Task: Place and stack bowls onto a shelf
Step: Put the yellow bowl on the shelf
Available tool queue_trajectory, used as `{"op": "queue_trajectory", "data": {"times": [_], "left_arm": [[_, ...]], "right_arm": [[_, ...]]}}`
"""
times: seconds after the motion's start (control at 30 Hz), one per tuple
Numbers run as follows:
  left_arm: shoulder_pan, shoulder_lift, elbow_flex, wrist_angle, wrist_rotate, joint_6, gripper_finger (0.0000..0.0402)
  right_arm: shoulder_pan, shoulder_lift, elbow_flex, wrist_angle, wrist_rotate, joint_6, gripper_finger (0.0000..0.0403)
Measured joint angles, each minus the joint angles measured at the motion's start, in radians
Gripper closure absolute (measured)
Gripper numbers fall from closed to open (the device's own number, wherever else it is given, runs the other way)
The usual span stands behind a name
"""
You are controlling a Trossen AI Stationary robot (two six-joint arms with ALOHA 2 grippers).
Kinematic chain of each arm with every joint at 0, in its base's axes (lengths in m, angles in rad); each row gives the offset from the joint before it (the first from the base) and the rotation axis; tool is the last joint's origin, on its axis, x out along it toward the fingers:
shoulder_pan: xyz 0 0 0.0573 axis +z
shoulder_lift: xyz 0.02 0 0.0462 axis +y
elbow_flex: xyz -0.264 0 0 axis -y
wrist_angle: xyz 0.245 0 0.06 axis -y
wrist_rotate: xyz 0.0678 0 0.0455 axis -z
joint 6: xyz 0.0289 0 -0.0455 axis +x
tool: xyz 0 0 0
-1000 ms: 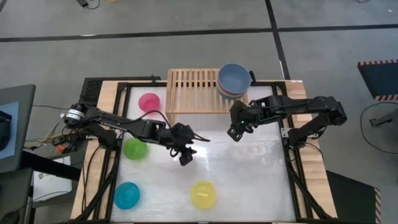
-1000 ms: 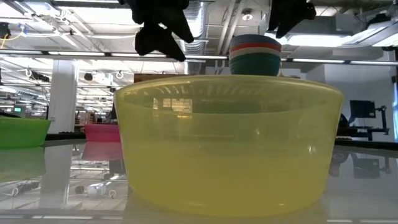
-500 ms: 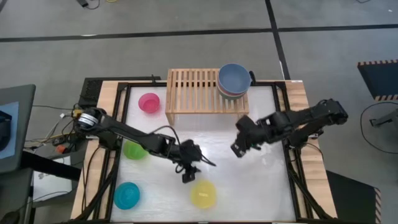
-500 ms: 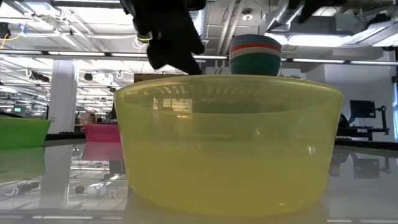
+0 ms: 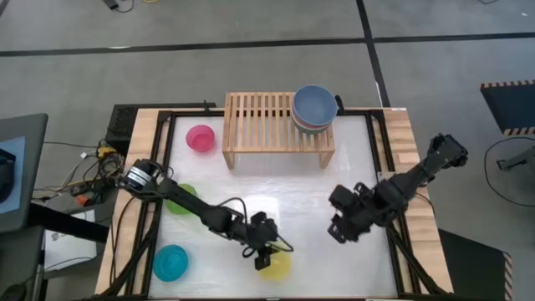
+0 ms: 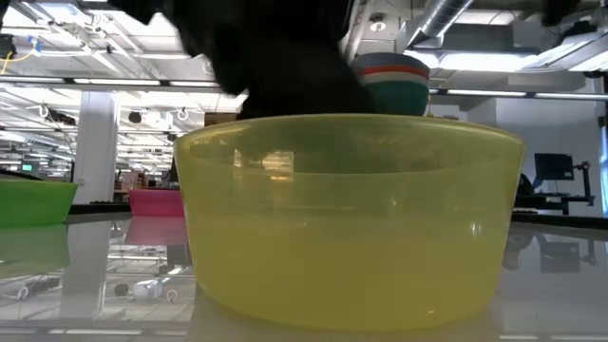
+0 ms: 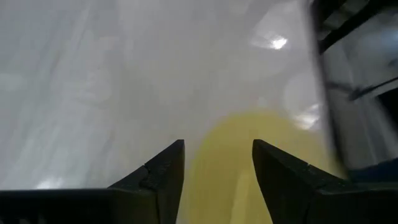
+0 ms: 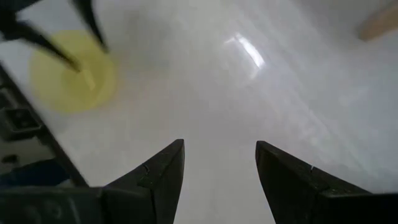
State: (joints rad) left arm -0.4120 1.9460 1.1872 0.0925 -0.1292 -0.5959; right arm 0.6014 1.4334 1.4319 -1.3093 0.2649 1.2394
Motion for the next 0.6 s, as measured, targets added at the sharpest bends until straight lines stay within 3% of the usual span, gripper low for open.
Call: {"op": "queue_trajectory", "data": {"times": [0.17,0.33,0.6], "left_arm": [[-0.014,0.005,-0.001,-0.123,-0.081,-0.002,0.0243],[-0.014,0.005,0.001,-0.176,-0.074,-0.029,0.0270],[-0.011,0.002,0.018,-0.260,-0.062,-0.127,0.0391]], "right_arm": [[0.091,0.000,-0.020,0.047,0.036,0.026,0.0180],[0.118,0.000,-0.061,0.102,0.063,0.024,0.0180],[0.107,0.000,-0.078,0.111,0.093,0.002,0.0184]]}}
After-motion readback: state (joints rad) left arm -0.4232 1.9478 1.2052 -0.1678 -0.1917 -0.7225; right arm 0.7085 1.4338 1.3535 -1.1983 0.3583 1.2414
